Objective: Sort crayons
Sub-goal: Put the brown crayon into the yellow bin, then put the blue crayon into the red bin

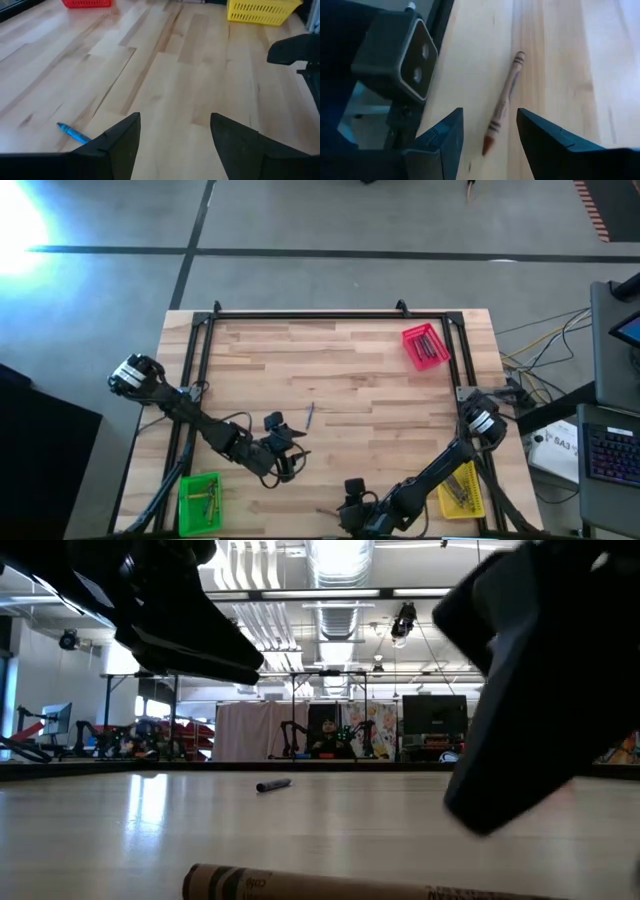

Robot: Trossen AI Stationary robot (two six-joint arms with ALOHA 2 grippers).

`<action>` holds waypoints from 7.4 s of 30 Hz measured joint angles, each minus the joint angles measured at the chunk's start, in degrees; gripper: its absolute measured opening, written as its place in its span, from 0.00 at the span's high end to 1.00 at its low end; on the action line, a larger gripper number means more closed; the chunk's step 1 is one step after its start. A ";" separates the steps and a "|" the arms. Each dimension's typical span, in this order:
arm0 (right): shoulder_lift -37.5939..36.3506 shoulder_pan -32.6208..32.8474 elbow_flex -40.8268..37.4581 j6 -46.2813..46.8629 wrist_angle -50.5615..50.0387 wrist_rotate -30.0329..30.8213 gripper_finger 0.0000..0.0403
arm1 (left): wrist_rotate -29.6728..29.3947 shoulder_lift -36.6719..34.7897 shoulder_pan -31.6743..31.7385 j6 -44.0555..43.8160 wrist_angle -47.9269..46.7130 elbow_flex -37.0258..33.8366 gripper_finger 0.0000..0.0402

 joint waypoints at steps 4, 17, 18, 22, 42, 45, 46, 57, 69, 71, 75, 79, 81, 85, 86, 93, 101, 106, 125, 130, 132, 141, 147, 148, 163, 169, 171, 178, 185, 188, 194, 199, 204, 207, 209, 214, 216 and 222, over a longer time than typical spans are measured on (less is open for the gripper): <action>1.68 -0.96 -0.01 0.55 0.46 -0.38 0.58 | -0.02 0.02 0.00 0.00 -0.65 -0.04 0.44; -0.06 -2.63 0.09 6.30 -8.27 -3.33 0.96 | 0.02 0.04 0.00 0.00 -2.18 -0.07 0.44; -0.74 -2.63 0.05 7.44 -9.86 -2.05 0.97 | 0.02 0.04 0.00 0.00 -2.32 -0.07 0.44; -4.34 -2.22 0.10 16.58 -19.47 3.90 0.97 | 0.04 0.04 0.07 0.00 -2.58 -0.07 0.44; -21.60 13.57 1.42 86.20 -71.27 -13.74 0.97 | 0.41 5.17 10.35 -3.34 -3.35 -0.28 0.44; -21.47 16.62 1.42 90.01 -71.61 -18.69 0.97 | 2.97 5.38 12.11 -3.46 -3.35 -0.28 0.44; -21.43 17.65 1.42 91.29 -71.70 -20.23 0.97 | 3.88 5.38 12.63 -3.48 -3.19 -0.28 0.44; -20.71 23.86 1.08 100.48 -74.11 -24.10 0.92 | 5.62 5.35 14.73 -3.41 -3.32 -0.28 0.44; -19.74 23.39 1.00 100.57 -78.56 -23.86 0.60 | 8.81 9.87 17.08 -3.25 -1.92 -0.28 0.44; -19.89 23.15 1.20 100.90 -78.76 -23.58 0.60 | 8.60 10.34 17.75 -3.27 -1.78 -0.28 0.44; -19.89 22.78 1.36 100.26 -78.75 -23.34 0.61 | 6.61 10.81 19.03 -5.04 -1.78 -0.28 0.44; -19.89 22.60 1.38 100.19 -78.74 -22.02 0.62 | 6.47 11.48 20.51 -5.22 -1.89 -0.28 0.47; -19.89 22.49 1.38 100.11 -78.76 -21.33 0.61 | 8.07 12.36 21.06 -5.31 -1.74 -0.28 0.51; -19.89 22.08 1.38 100.21 -78.76 -20.11 0.61 | 9.33 14.05 21.42 -5.15 -1.17 -0.07 0.64; -19.89 21.92 1.38 100.32 -78.74 -19.86 0.61 | 9.62 14.36 21.42 -4.78 -1.02 -0.07 0.68; -19.55 20.17 1.42 99.67 -78.61 -8.76 0.62 | 11.95 14.00 21.44 -1.94 -1.52 -0.04 0.97; -16.12 16.53 0.88 84.22 -73.89 30.10 0.60 | 13.72 9.63 18.56 4.97 2.20 -0.59 0.97; -15.15 11.44 0.81 78.61 -72.63 33.36 0.58 | 14.46 5.16 14.64 9.71 6.50 -0.42 0.99; -15.26 5.80 0.77 66.29 -61.13 25.89 0.57 | 29.79 -18.23 -21.02 -18.89 -36.79 2.36 1.00; -15.26 4.45 0.74 65.48 -61.08 25.91 0.59 | 16.80 -18.81 -29.32 -22.56 -45.98 8.98 1.00; -15.26 3.80 0.74 65.20 -61.06 25.93 0.59 | 9.32 -17.97 -30.46 -23.21 -49.51 11.11 1.00; -15.06 -1.20 0.68 47.34 -47.25 25.91 0.59 | -7.35 -14.89 -22.56 -24.06 -50.15 9.93 1.00; -15.04 -2.76 0.52 25.82 -26.49 34.13 0.58 | -22.62 -14.80 -17.00 -17.03 -34.57 9.92 1.00; -15.04 -2.88 0.23 22.97 -22.91 36.85 0.58 | -25.16 -14.80 -16.51 -14.18 -30.37 9.92 1.00; -14.95 -7.61 -11.14 -16.93 31.24 25.97 0.59 | -5.97 -2.37 -7.90 18.96 24.07 9.73 0.99; -14.93 -7.61 -17.00 -28.36 51.62 20.39 0.59 | -1.01 1.88 -7.79 32.78 46.78 8.15 0.99; -14.93 -7.82 -18.77 -30.70 57.54 19.01 0.59 | 2.35 3.73 -7.28 34.21 54.07 7.08 0.99; -14.93 -8.89 -19.87 -32.37 61.30 10.43 0.59 | 4.70 6.81 -5.39 34.45 66.49 2.75 1.00; -14.87 -10.09 -18.16 -33.53 61.42 10.43 0.63 | 9.16 7.72 -4.55 33.83 68.32 2.15 1.00; -14.87 -10.95 -17.54 -33.12 61.46 9.65 0.64 | 9.18 7.89 -4.44 33.83 68.46 2.19 1.00; -14.84 -11.53 -17.05 -33.03 61.42 7.41 0.65 | 9.18 7.91 -4.37 34.20 68.23 2.05 1.00; -14.84 -11.64 -17.05 -32.15 61.34 7.39 0.77 | 9.18 7.91 -4.37 34.38 67.81 2.05 1.00; -14.84 -11.91 -17.07 -31.92 61.35 7.43 0.95 | 9.21 7.91 -4.17 34.51 67.03 2.05 0.97; -14.84 -12.12 -17.07 -30.66 61.28 7.80 0.95 | 9.18 7.91 -4.11 34.51 66.95 2.05 0.97; -14.84 -12.16 -17.07 -29.94 60.71 9.65 0.96 | 8.56 7.91 -4.07 34.87 66.91 2.05 0.97; -16.34 -12.26 -17.21 -26.52 52.58 19.77 0.96 | -4.63 7.47 -5.16 39.99 65.39 1.61 0.94; -17.37 -12.57 -17.32 -23.42 47.88 21.09 0.96 | -12.48 6.83 -5.74 40.42 65.30 0.99 0.90; -21.37 -12.47 -17.52 -15.61 33.24 27.62 0.97 | -21.81 4.10 -6.90 43.50 65.20 -1.99 0.77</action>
